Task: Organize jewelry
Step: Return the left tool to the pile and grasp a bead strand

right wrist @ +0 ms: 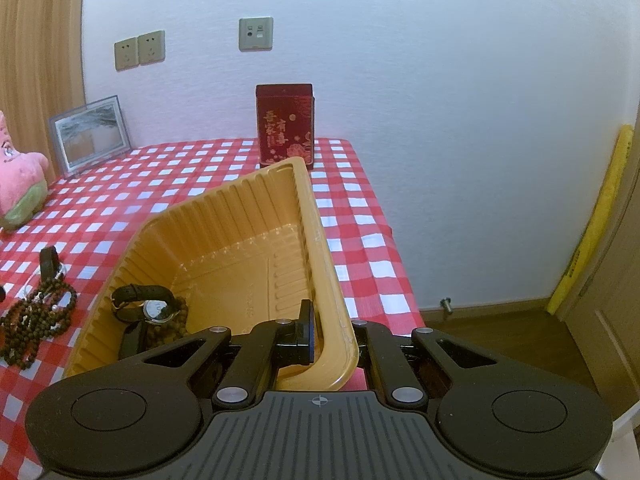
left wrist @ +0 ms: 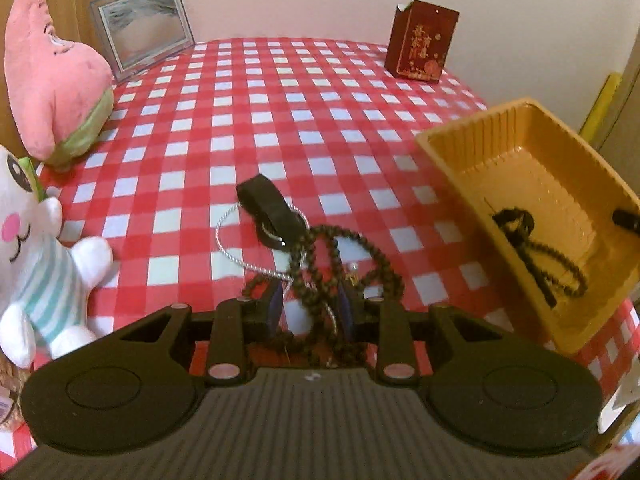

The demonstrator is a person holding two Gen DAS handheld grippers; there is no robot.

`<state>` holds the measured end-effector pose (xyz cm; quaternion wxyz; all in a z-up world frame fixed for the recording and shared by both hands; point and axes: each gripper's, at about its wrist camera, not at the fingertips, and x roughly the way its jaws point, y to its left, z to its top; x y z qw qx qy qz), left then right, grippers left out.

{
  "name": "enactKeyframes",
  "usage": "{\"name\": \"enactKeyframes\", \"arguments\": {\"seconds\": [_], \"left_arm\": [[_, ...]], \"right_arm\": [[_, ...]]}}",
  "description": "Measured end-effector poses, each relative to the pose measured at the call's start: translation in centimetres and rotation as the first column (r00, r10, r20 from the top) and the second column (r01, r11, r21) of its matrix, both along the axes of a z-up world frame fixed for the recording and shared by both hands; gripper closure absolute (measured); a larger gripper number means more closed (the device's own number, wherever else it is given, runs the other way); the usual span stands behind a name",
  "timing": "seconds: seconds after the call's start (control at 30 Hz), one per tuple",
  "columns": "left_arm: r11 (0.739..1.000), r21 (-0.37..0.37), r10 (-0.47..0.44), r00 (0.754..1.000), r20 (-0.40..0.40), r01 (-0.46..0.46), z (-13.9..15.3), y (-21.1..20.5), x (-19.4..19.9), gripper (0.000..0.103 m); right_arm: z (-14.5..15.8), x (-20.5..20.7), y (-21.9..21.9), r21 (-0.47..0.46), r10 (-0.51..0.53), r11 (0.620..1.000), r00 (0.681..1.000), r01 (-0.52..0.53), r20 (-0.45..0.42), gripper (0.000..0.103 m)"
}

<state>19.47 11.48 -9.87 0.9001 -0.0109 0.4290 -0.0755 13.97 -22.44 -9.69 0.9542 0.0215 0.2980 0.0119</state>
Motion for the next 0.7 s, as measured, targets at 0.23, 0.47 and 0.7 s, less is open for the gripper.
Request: {"name": "enactKeyframes", "arguments": {"seconds": [0.23,0.47,0.7], "left_arm": [[0.998,0.013,-0.057,0.998,0.015,0.057,-0.6,-1.4,0.3,0.078],[0.992,0.033,-0.125,0.992,0.013,0.124,-1.5,-2.6,2.0,0.084],[0.982,0.038,-0.184,0.983,0.000,0.184,-2.6,-3.4,3.5,0.086]], "right_arm": [[0.1,0.0,0.5,-0.013,-0.008,1.000,1.000,0.008,0.003,0.097],[0.1,0.1,1.0,-0.019,-0.022,1.000,1.000,0.022,0.005,0.097],[0.0,0.2,1.8,-0.037,-0.044,0.998,0.999,0.045,0.014,0.097]]}}
